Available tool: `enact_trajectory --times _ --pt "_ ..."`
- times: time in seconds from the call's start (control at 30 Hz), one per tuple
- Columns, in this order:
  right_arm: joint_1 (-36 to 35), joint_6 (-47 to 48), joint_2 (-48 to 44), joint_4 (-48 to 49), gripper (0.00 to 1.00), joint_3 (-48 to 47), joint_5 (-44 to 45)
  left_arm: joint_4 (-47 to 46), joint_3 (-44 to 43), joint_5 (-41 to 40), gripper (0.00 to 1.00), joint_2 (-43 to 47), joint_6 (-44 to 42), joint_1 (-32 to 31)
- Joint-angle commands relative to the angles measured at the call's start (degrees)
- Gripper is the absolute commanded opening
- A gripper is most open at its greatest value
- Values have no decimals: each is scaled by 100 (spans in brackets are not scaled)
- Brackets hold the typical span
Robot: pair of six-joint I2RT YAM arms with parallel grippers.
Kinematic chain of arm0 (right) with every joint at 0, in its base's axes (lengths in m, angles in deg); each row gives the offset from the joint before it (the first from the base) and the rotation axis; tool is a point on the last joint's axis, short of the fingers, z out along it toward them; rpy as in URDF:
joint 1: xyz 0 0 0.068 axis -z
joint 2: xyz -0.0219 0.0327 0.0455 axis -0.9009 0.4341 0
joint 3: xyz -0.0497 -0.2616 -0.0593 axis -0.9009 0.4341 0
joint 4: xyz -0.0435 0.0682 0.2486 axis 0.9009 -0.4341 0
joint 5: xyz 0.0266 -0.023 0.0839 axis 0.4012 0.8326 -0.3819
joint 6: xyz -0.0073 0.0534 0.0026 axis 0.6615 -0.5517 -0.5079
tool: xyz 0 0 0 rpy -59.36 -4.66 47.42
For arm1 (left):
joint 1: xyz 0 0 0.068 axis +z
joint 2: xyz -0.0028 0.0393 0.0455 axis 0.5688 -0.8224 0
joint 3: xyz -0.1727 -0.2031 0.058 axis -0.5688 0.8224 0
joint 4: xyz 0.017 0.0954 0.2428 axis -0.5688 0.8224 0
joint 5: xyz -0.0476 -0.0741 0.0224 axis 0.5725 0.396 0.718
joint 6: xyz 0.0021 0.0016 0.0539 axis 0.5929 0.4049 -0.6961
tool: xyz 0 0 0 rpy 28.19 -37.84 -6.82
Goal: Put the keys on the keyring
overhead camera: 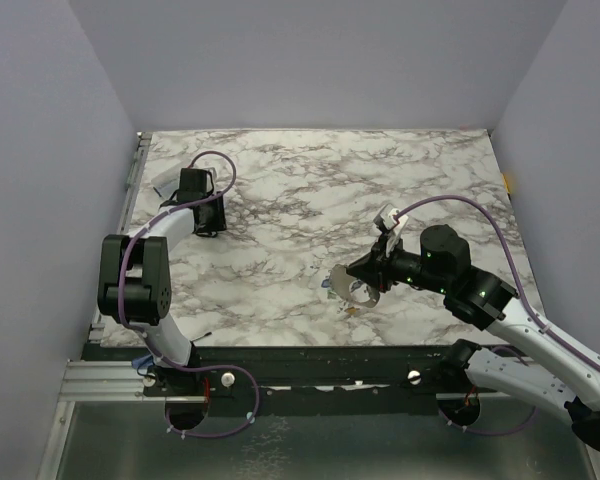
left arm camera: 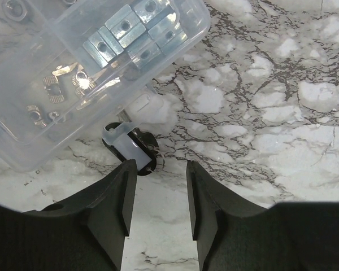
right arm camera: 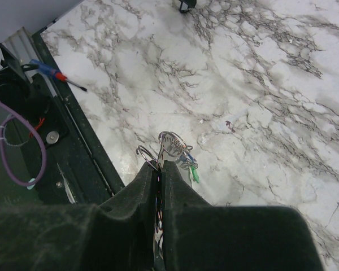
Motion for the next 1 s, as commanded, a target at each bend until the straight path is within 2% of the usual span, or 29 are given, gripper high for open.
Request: enact_trajectory --times 0.0,0.23,0.33,0.77,0.9,0.97 --pt "-23 0 -38 93 1 -234 -148 -13 27 -364 45 -134 -153 -63" --pt "-24 -1 -64 88 1 -242 -189 49 7 -779 40 -253 -194 -213" --pt "-23 15 -92 48 1 -250 -193 81 -33 -757 33 -334 -186 -209" --pt "-23 7 -106 57 0 -196 -189 112 -54 -746 13 -295 -187 -257" --pt "-27 6 -85 66 1 -195 -198 99 -36 -794 0 -209 -178 -292" --pt "-27 5 -76 66 1 -198 -197 103 -37 -812 0 -179 -168 -307"
